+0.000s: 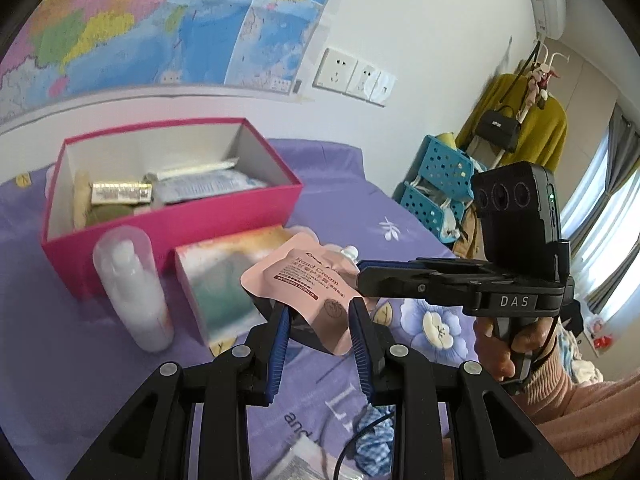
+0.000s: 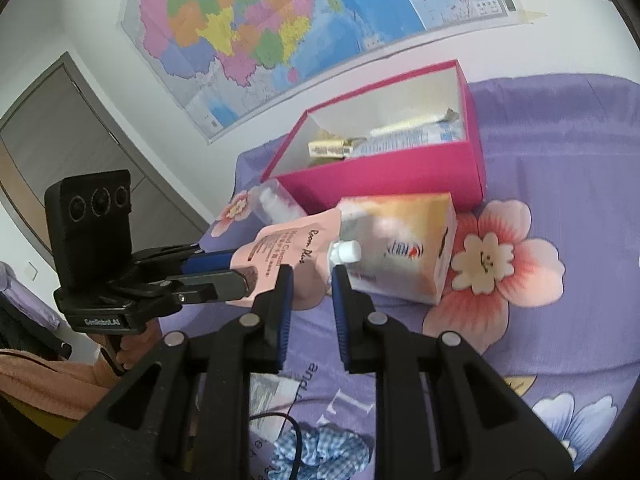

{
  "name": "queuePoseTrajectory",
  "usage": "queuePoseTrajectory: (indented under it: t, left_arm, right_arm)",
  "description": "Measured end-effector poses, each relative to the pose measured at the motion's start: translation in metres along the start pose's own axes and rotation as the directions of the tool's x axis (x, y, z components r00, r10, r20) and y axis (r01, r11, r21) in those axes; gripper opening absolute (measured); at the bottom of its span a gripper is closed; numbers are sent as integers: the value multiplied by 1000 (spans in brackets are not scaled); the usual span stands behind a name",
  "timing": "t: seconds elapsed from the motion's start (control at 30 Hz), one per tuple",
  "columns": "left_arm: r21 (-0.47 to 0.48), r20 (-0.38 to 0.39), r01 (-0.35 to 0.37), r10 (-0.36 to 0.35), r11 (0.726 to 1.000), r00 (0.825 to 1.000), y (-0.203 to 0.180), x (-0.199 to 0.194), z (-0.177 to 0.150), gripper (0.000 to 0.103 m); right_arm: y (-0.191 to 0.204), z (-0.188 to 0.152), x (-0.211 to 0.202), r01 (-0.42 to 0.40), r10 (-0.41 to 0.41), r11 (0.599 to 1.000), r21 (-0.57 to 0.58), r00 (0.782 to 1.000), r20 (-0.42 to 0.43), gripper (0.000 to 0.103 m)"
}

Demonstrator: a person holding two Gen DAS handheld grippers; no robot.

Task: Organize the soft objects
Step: 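Lift the pink pouch with the right gripper and carry it over the pink box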

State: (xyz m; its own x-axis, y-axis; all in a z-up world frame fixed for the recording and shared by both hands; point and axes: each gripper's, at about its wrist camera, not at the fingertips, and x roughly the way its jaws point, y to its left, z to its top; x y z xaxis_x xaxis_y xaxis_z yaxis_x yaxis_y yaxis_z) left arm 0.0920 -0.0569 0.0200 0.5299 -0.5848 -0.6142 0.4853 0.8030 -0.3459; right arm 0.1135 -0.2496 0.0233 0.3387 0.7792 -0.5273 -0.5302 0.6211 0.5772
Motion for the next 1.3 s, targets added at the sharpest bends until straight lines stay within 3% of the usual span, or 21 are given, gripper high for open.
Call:
queuePoseTrajectory:
  t: [1.3]
  left_arm:
    - [31,83,-90,87,995,993,3,9,50,29]
  right_arm:
    - [-17,52,3,1,-1,1000,-6,996,91,23]
